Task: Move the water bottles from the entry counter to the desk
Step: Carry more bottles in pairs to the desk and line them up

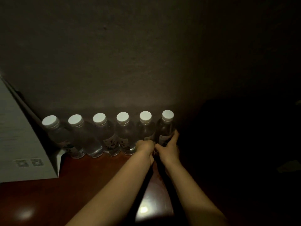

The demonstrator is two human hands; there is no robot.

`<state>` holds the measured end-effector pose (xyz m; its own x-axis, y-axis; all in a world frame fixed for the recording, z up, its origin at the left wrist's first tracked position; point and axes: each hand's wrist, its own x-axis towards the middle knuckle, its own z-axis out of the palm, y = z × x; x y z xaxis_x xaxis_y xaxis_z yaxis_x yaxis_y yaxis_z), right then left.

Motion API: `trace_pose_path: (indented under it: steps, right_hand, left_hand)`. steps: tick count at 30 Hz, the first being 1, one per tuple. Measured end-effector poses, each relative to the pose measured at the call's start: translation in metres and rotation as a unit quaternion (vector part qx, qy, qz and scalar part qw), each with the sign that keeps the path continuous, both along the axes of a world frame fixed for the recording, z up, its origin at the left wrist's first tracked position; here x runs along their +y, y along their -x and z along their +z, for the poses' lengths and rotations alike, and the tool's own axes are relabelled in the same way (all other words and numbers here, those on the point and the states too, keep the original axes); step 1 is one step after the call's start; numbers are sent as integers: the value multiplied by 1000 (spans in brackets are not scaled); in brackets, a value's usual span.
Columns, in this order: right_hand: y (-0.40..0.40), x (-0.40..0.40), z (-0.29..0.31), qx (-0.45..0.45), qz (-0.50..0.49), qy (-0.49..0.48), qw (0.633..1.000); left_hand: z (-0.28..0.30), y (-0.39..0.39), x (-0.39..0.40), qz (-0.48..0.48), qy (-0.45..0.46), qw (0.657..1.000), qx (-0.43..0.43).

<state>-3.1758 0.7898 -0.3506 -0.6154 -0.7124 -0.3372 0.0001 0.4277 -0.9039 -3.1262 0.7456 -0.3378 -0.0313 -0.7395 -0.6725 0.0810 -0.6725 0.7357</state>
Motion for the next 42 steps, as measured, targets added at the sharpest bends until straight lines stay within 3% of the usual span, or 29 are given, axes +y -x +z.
trace_pose_path:
  steps: [12, 17, 25, 35, 42]
  right_hand:
    - [-8, -3, -1, -120, -50, -4, 992]
    - [-21, 10, 10, -92, -72, -65, 991]
    - [-71, 44, 108, -165, 19, 62, 984]
    - [-231, 90, 249, -145, 212, 191, 947]
    - [-446, 144, 313, -107, 356, 219, 902]
  left_hand:
    - [13, -11, 9, -3, -27, 999, 24]
    - [32, -30, 27, 15, -3, 999, 36]
    - [113, -86, 74, -29, 116, 992, 39]
    - [252, -272, 123, -27, 283, 959, 7]
    - [314, -486, 210, 118, 322, 939, -35]
